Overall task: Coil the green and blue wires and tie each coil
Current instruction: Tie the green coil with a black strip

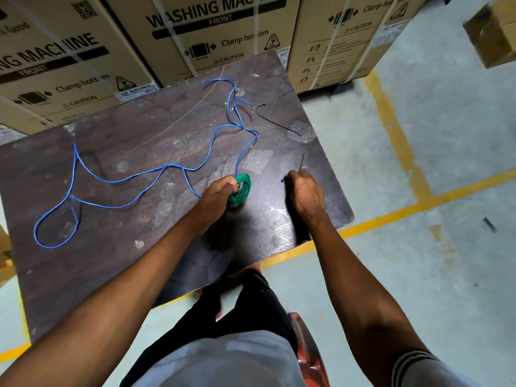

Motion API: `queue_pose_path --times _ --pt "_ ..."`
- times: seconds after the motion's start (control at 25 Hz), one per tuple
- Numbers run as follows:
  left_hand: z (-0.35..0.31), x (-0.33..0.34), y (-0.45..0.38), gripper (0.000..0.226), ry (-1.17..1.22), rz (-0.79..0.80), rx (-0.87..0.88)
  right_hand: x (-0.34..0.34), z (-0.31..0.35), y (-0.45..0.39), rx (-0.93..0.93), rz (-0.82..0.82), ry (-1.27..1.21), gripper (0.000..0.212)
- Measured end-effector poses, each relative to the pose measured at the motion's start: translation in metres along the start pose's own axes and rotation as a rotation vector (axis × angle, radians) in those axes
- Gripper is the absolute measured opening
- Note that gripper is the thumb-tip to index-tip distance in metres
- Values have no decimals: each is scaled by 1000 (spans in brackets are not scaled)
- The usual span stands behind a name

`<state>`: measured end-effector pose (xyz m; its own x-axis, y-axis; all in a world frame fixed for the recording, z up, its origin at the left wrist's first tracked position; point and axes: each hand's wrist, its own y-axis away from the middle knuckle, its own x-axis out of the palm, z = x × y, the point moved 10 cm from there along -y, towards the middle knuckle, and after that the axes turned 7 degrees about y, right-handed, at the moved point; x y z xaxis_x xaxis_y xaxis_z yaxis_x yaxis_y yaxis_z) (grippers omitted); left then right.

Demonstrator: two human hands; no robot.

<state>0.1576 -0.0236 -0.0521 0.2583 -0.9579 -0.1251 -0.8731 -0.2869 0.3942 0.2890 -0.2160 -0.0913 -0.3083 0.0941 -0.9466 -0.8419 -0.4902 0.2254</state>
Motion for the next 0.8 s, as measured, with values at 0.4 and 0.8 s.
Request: queue_pose_path --times 0.4,0.8 --pt "-11 1 10 24 72 19 -22 -57 39 15 -240 -120 -116 14" --pt "-100 -29 48 32 139 42 139 -164 93 13 -475 -404 -260 22"
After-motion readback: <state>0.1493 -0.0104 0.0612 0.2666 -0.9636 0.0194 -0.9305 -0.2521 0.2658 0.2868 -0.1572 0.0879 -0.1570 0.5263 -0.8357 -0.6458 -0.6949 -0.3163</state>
